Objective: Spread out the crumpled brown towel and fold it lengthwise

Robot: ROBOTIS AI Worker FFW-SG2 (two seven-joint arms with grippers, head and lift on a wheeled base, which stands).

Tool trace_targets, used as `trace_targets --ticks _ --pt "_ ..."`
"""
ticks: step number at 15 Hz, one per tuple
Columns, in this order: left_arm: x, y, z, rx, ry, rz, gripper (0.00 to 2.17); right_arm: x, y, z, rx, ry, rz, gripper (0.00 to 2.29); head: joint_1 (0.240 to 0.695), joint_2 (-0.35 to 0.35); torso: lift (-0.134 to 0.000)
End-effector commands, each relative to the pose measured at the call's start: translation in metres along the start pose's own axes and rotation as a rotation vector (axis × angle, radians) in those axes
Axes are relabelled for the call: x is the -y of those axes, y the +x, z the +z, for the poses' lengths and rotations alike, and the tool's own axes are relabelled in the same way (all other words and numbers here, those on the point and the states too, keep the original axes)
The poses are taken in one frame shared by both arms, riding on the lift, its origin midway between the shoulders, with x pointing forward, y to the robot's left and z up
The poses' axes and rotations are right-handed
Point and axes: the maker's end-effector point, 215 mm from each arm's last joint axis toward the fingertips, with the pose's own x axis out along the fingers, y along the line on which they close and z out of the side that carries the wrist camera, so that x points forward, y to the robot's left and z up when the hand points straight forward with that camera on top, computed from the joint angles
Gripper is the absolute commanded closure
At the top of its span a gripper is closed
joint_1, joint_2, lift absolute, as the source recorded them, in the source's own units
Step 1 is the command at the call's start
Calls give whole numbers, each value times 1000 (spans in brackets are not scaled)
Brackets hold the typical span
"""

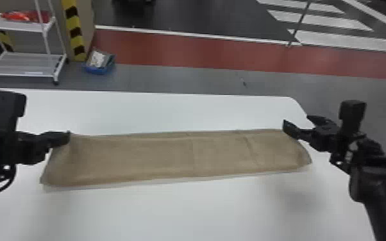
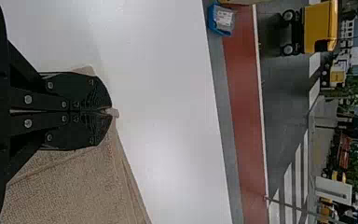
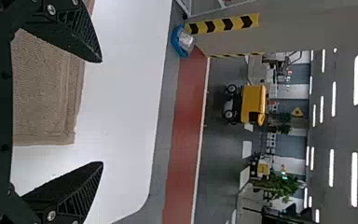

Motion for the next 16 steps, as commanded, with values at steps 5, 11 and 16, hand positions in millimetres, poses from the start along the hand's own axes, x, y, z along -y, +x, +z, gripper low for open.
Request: trace_targets --ticks 5,11,16 --pt "2 1 -2 -2 8 -2 1349 -2 40 -21 -92 -72 -17 215 695 -190 -123" --pt "1 0 -3 1 14 -1 1349 6 35 -67 -265 -40 -36 225 695 -193 -123" --pt "2 0 -5 -2 15 -3 1349 12 30 -75 -281 -21 -36 468 695 -208 -123"
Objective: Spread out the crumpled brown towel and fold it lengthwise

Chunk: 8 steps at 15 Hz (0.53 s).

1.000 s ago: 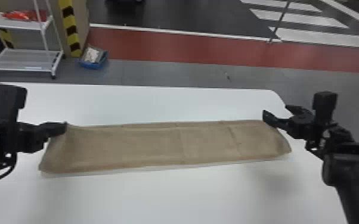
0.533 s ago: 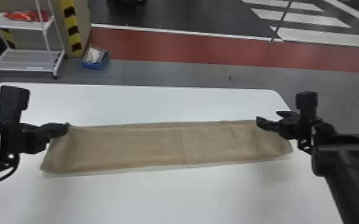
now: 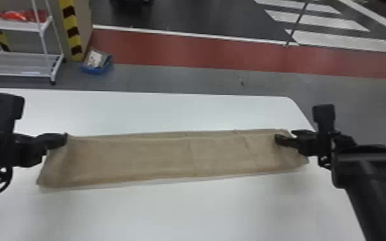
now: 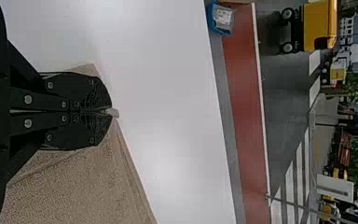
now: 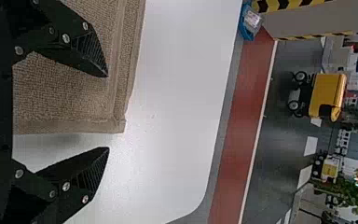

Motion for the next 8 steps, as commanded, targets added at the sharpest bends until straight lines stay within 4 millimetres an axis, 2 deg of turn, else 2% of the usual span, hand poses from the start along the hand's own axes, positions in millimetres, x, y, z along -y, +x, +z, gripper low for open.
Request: trace_targets --ticks 1,6,8 --pt "-1 -1 -1 -3 2 2 1349 1 -1 -3 -2 9 4 478 695 -209 -123" --pt "-1 -1 -4 -5 1 1 1349 -1 -1 -4 2 25 13 1001 695 -209 -123" --pt "0 0 -5 -8 2 -1 1349 0 -3 -5 6 30 15 1004 695 -209 -123"
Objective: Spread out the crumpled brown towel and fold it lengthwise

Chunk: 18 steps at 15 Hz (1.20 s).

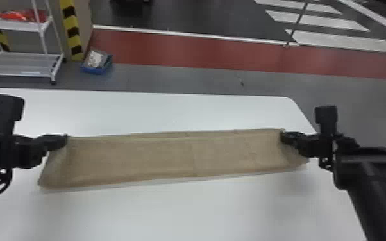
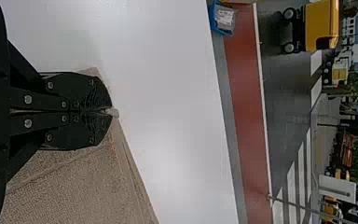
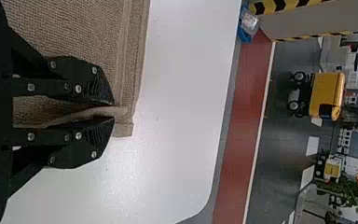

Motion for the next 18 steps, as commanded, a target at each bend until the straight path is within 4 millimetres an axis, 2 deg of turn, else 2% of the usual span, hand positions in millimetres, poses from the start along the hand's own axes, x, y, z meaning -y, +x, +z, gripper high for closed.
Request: trace_targets --ticks 1,4,5,6,10,11,14,18 --pt "0 0 0 -1 3 0 1349 -2 -2 0 6 5 7 1004 695 -209 -123" --pt "-3 -4 4 7 2 7 1349 5 -17 2 29 31 -2 1001 695 -208 -123" --pt "-4 -7 7 15 1 9 1349 3 -21 10 49 32 3 1004 695 -208 -123" --pt "-3 -10 9 22 1 7 1349 11 -31 15 62 38 -10 1004 695 -209 -123" --pt "-7 -43 8 45 -16 16 1349 9 -60 31 119 87 11 1001 695 -217 -123" --pt "-7 -46 10 52 -18 15 1349 12 -64 31 124 89 4 1001 695 -216 -123" --pt "-21 -50 18 67 -24 39 1349 23 -69 47 155 96 -18 1001 695 -213 -123" --pt "-28 -40 36 86 -24 52 1349 20 -65 73 195 91 -24 1001 695 -204 -123"
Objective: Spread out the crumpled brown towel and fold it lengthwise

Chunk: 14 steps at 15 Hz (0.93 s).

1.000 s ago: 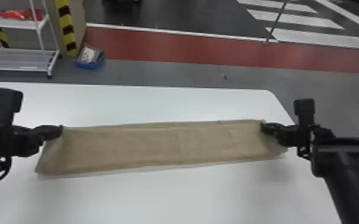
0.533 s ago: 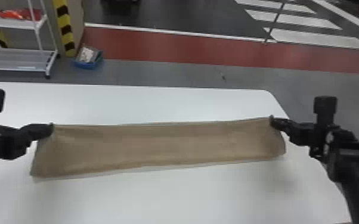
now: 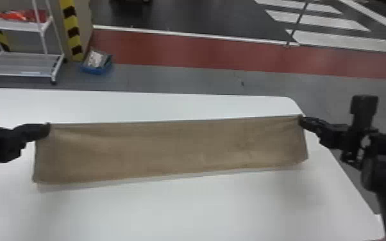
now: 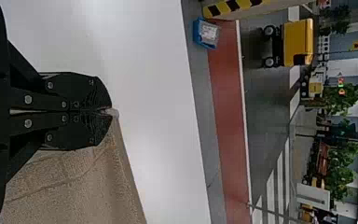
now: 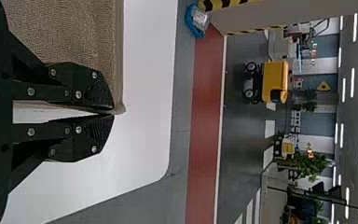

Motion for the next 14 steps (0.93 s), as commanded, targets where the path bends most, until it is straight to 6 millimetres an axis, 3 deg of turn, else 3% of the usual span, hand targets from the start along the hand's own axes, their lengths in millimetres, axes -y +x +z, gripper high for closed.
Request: trace_targets --ticks 1,5,6,7,8,9,10,14 --pt "3 15 7 -6 12 -3 1349 -6 10 9 5 -1 8 1001 695 -201 -123" --pt "22 48 -1 -32 102 8 1318 -19 30 -7 -30 -29 21 988 695 -196 -123" --pt "25 53 -2 -34 127 17 1129 -21 33 -9 -31 -43 20 930 695 -197 -123" --pt "31 58 4 -4 152 13 1099 -23 37 -13 -31 -59 16 788 695 -197 -123" --pt "35 61 6 9 165 11 782 -23 41 -16 -48 -73 11 397 695 -199 -123" --pt "37 63 5 7 170 12 188 -22 42 -21 -59 -89 0 56 695 -204 -123" --pt "34 63 8 16 184 30 -1 -22 43 -21 -61 -101 -8 -2 695 -207 -123" --pt "21 55 24 72 207 92 6 -7 33 -15 -25 -98 -53 60 695 -212 -123"
